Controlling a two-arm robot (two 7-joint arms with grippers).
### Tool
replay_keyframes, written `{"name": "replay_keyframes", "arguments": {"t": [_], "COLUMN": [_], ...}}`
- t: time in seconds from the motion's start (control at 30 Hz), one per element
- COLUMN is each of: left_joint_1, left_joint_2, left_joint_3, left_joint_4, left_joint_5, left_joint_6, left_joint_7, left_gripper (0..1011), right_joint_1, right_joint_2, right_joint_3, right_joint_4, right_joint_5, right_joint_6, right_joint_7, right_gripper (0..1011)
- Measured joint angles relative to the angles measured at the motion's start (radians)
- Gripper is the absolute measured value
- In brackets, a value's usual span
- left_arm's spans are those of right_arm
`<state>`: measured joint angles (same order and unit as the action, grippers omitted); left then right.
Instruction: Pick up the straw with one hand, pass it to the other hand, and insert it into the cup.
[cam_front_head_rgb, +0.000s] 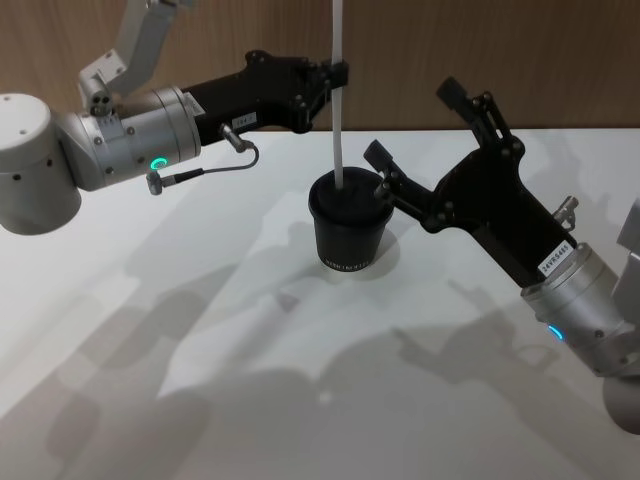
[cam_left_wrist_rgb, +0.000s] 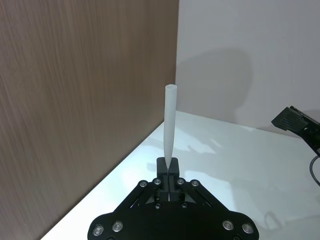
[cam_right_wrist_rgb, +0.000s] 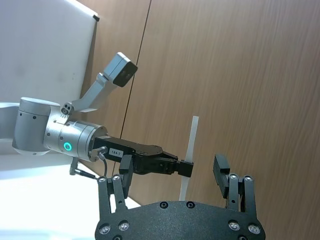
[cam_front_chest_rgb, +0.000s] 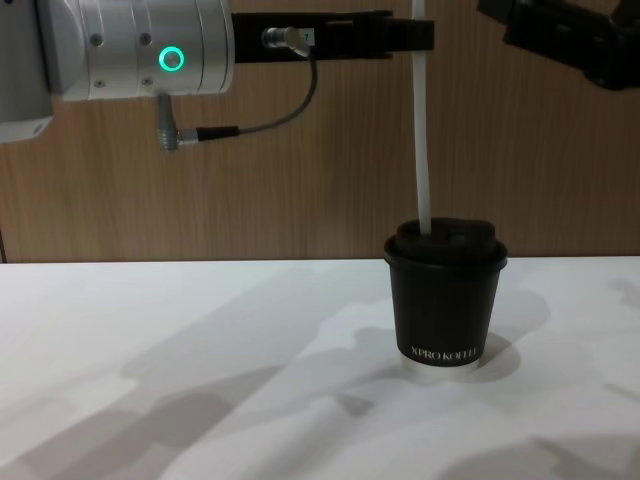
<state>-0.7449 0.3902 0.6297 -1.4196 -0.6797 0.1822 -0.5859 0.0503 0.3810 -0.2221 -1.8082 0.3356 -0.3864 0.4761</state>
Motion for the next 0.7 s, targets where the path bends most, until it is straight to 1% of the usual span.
{"name": "replay_keyframes", "arguments": {"t": [0.37, 0.7], "left_joint_1": [0.005, 0.008], "left_joint_2": [0.005, -0.001], "left_joint_3": [0.002, 0.0], "left_joint_4": [-0.011, -0.01], "left_joint_5": [0.024, 0.048], "left_joint_6": [0.003, -0.001], "left_joint_7": [0.019, 0.04], "left_gripper": [10, 10], "right_joint_1": [0.0, 0.0], "right_joint_2": [0.0, 0.0], "right_joint_3": [0.0, 0.0], "right_joint_4": [0.0, 0.0], "right_joint_5": [0.0, 0.0], "right_joint_6": [0.0, 0.0], "right_joint_7": [0.0, 0.0], "right_gripper": [1001, 1001]}}
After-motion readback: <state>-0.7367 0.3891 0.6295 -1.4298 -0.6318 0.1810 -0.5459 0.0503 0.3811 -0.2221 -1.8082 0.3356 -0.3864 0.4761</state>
